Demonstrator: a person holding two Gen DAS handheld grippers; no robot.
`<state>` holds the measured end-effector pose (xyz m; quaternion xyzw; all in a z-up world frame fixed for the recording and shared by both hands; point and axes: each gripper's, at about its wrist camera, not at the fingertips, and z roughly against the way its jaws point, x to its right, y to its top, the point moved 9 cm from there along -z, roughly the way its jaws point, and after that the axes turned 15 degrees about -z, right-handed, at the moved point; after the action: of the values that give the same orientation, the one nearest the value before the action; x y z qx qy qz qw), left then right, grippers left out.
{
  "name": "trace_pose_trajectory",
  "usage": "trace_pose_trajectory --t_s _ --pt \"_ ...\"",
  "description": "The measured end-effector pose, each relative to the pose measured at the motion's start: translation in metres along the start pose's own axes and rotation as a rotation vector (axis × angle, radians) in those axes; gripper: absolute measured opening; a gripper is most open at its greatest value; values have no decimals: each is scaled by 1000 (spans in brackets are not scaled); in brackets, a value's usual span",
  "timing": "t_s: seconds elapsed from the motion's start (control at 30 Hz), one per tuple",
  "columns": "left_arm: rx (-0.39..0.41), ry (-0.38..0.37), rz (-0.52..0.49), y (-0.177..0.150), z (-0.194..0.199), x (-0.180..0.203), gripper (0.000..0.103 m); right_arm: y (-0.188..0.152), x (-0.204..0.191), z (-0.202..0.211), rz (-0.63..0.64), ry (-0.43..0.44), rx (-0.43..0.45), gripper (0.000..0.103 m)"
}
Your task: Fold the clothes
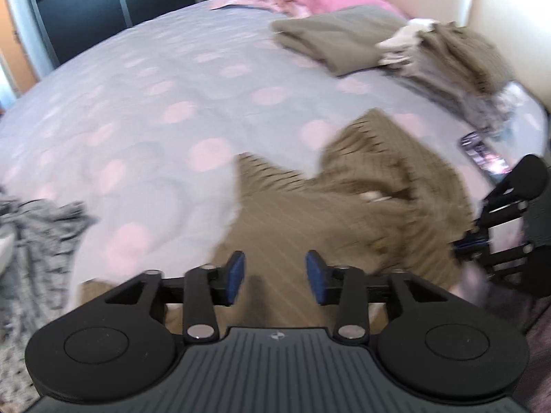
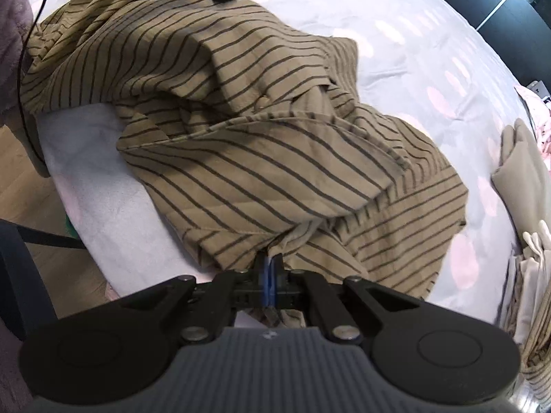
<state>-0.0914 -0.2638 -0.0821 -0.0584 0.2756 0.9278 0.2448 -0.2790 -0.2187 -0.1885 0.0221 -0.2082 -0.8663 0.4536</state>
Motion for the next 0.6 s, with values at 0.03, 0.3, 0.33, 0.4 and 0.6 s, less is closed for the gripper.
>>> trace_pose_trajectory --t_s 0.03,0.3,0.33,0.4,0.6 --pt "-13 19 1 -6 -1 -5 43 1 -1 -2 11 -4 -1 1" --pt "-77 66 150 -50 -16 -42 45 1 -11 -16 56 -27 -18 2" --pt "-78 58 175 -53 -18 -43 45 1 -12 -17 62 -33 -20 2" --pt "-78 39 213 -57 -24 -46 45 0 -15 -18 77 -37 -19 2" --pt "-95 22 208 -62 -43 -43 44 0 -16 -23 79 -33 -25 2"
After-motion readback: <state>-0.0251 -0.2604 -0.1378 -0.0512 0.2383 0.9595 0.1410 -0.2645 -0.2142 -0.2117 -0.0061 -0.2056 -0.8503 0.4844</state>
